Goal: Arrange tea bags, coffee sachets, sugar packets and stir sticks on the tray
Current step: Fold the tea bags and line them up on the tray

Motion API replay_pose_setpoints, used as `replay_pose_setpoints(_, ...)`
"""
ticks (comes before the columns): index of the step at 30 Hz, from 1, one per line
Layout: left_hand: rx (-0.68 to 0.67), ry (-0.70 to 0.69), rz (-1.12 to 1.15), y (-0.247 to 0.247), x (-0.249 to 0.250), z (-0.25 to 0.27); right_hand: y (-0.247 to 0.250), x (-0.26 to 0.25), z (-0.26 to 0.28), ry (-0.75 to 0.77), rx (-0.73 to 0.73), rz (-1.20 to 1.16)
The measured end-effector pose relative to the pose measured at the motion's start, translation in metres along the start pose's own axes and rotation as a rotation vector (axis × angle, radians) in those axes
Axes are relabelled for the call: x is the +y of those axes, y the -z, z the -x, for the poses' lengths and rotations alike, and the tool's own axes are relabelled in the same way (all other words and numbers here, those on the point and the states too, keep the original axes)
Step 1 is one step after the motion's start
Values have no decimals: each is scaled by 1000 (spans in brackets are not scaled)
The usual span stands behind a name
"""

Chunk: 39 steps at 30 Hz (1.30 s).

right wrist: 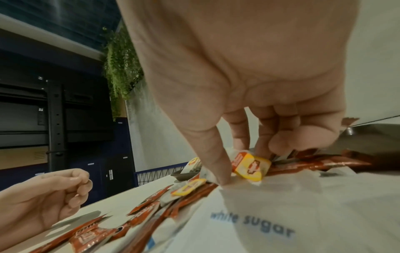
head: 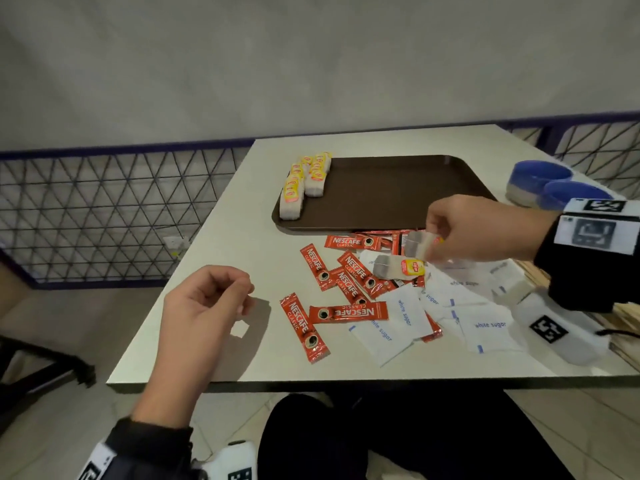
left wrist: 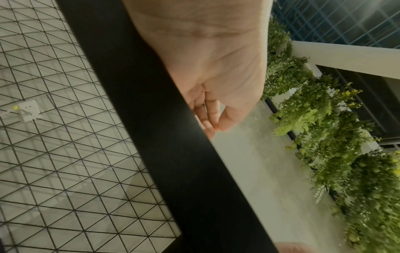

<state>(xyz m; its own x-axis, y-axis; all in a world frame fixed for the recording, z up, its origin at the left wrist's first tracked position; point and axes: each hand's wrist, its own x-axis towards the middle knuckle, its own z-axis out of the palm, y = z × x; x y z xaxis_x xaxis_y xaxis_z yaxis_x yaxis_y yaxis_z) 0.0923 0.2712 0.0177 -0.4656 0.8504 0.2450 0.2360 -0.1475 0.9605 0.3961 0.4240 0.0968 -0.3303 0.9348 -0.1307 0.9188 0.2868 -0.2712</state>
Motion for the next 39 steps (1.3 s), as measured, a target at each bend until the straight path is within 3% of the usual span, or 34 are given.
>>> replay_pose_setpoints(11, -10, 19, -29, 0, 0, -1, 17, -7, 16, 68, 13, -180)
replay_pose_setpoints(17, -19, 11, -46, 0, 1, -1, 20, -23, 19, 198, -133, -426)
replay_pose_setpoints(21, -24, 7, -33, 1, -1, -1, 1, -26, 10, 191, -176, -239)
replay_pose_setpoints(25, -21, -2, -35, 0, -3, -3, -9, -25, 7, 188, -109, 18)
replay_pose_setpoints(39, -42, -18, -47, 0, -3, -2, -16, -34, 3, 144, -104, 168)
